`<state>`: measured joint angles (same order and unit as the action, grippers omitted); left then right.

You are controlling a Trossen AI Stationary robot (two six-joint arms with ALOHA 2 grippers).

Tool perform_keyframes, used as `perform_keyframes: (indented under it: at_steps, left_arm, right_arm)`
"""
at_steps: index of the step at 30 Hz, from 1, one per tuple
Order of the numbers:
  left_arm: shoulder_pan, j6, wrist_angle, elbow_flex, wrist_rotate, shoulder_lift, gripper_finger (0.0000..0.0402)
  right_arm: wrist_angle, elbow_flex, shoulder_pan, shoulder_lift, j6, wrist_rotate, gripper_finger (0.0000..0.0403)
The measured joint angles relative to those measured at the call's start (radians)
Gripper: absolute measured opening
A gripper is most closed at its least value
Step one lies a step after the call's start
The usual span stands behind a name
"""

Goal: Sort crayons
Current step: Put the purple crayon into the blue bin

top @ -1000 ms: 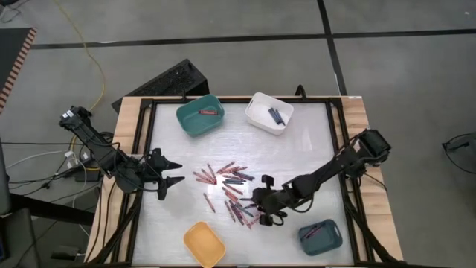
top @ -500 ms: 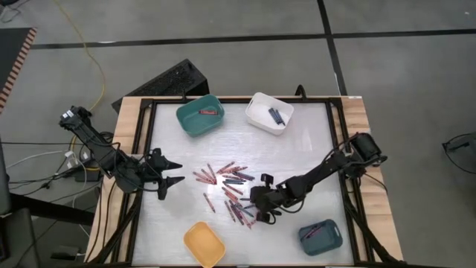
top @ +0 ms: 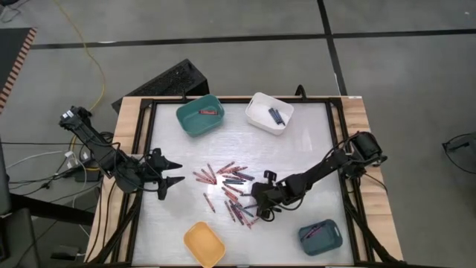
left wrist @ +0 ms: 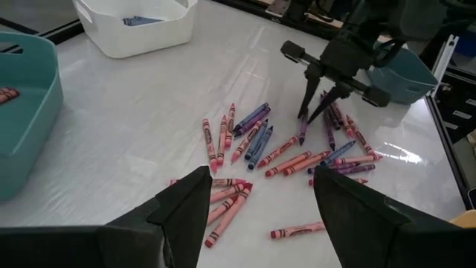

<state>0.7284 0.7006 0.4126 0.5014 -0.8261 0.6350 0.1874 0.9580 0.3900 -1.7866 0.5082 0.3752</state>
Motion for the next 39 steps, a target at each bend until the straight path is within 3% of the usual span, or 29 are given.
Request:
perform_keyframes:
  at_steps: [5, 15, 25, 32, 39]
  left_arm:
    - [0.000, 0.000, 0.000, 0.000, 0.000, 0.000, 0.0228]
    - [0.000, 0.002, 0.000, 0.000, 0.003, 0.000, 0.0228]
    - [0.000, 0.011, -0.001, 0.000, 0.006, 0.000, 0.0228]
    - [0.000, 0.015, 0.000, 0.000, 0.016, 0.000, 0.0228]
    - [0.000, 0.009, 0.000, 0.000, 0.016, 0.000, 0.0228]
  right_arm:
    - [0.013, 0.000, 0.000, 0.001, 0.000, 0.001, 0.0009]
    - [0.035, -0.004, 0.020, 0.036, 0.018, 0.014, 0.0003]
    - [0.062, -0.004, 0.118, 0.259, 0.073, -0.018, 0.0002]
    - [0.272, -0.003, 0.338, 0.451, 0.417, -0.093, 0.0002]
    - [0.507, -0.002, 0.611, 0.530, 0.955, -0.092, 0.0002]
